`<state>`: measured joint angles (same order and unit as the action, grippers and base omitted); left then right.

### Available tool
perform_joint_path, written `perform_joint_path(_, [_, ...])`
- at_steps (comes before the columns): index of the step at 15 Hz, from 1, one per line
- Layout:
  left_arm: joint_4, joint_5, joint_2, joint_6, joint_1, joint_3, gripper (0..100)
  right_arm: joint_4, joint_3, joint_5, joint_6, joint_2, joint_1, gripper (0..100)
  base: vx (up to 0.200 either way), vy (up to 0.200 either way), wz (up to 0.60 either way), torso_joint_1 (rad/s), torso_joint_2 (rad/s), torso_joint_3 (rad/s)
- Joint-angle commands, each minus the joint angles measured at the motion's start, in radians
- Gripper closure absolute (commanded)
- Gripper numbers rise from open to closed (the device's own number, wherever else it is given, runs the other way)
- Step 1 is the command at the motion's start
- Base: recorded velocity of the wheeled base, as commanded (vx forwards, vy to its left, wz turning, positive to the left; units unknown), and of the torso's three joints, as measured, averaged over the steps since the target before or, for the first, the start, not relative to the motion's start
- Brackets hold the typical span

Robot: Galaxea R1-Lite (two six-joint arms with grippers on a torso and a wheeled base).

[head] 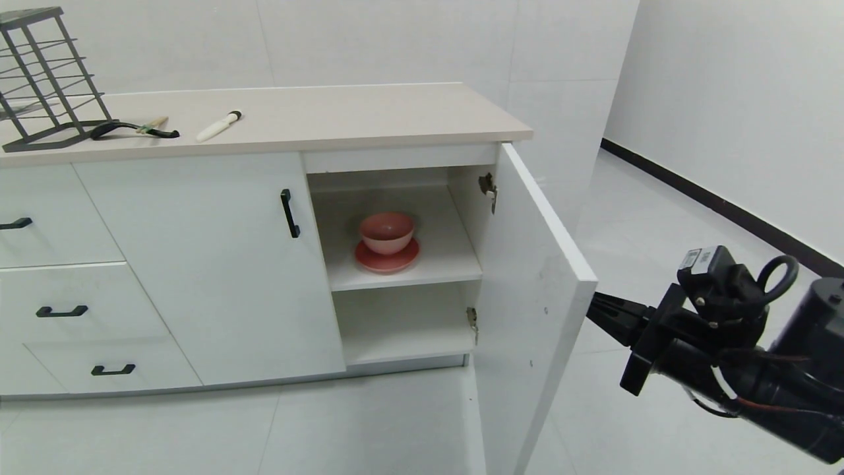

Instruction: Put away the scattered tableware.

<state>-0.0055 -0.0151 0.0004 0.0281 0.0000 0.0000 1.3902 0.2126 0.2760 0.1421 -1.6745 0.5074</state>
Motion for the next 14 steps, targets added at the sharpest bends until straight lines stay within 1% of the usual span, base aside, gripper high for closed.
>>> perform_joint_path(1, [-0.001, 0.000, 0.000, 0.000, 0.000, 0.000, 0, 0.004, 0.036, 0.000, 0.001, -0.042, 0.062, 100, 0.000, 0.000, 0.00, 0.000, 0.00, 0.000])
perform_joint_path(8, [-0.001, 0.000, 0.000, 0.000, 0.000, 0.000, 0, 0.004, 0.185, 0.000, 0.001, -0.171, 0.125, 100, 0.000, 0.000, 0.00, 0.000, 0.00, 0.000])
perform_joint_path(10, [-0.001, 0.000, 0.000, 0.000, 0.000, 0.000, 0, 0.004, 0.195, 0.000, 0.001, -0.180, 0.131, 100, 0.000, 0.000, 0.00, 0.000, 0.00, 0.000])
perform_joint_path(14, [-0.001, 0.000, 0.000, 0.000, 0.000, 0.000, 0, 0.006, 0.268, 0.002, 0.001, -0.234, 0.144, 100, 0.000, 0.000, 0.00, 0.000, 0.00, 0.000])
